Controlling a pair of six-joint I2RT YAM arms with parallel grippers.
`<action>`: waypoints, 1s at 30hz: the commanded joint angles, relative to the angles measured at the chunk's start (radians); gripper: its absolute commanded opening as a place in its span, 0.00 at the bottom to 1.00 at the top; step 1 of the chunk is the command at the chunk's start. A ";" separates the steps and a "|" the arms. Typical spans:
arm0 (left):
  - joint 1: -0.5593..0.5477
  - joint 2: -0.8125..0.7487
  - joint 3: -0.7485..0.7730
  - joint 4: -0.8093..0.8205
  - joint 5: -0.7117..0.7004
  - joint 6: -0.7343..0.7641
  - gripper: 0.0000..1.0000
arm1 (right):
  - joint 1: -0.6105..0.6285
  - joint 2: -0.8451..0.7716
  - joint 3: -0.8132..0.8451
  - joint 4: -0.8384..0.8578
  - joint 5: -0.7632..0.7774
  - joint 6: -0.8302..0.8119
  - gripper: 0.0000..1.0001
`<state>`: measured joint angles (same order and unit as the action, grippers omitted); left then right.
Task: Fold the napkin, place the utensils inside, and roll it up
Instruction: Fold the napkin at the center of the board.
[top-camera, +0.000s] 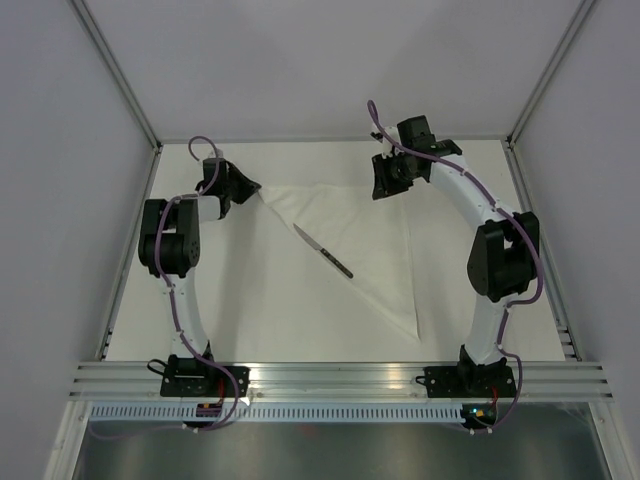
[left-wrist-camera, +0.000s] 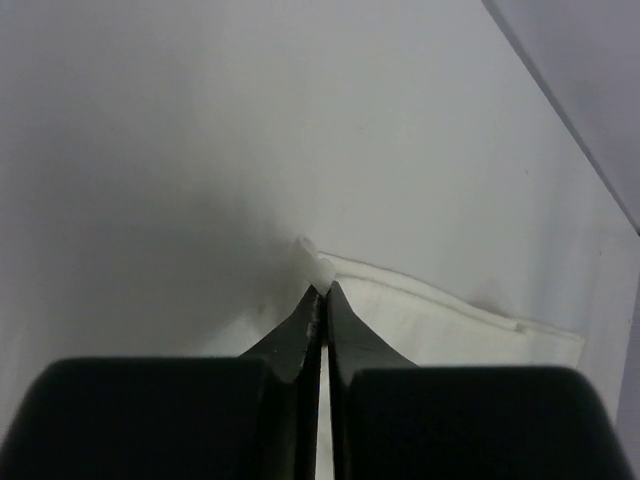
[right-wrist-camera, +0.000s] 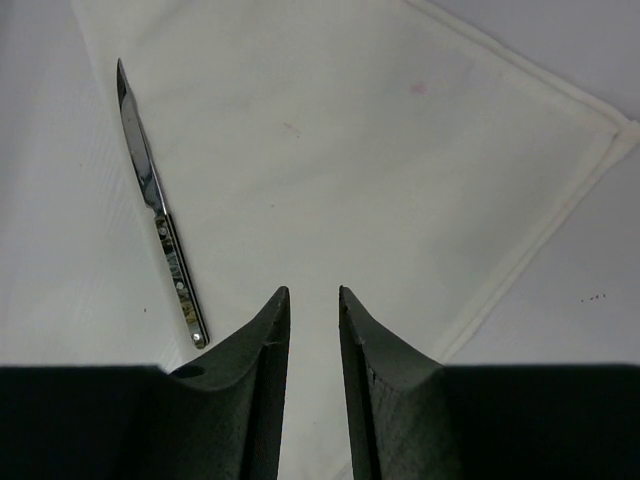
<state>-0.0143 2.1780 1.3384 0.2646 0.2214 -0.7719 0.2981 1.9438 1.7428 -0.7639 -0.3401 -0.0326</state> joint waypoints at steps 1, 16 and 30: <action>-0.036 -0.122 -0.074 0.250 0.152 0.097 0.02 | -0.028 -0.048 0.012 0.017 -0.017 -0.012 0.32; -0.228 -0.457 -0.358 0.343 0.286 0.325 0.02 | -0.122 -0.075 -0.011 0.020 -0.037 -0.023 0.32; -0.472 -0.535 -0.579 0.440 0.329 0.304 0.02 | -0.154 -0.121 -0.100 0.034 -0.020 -0.033 0.32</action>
<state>-0.4488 1.6836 0.7773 0.6098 0.5446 -0.4992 0.1516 1.8744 1.6585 -0.7555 -0.3588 -0.0563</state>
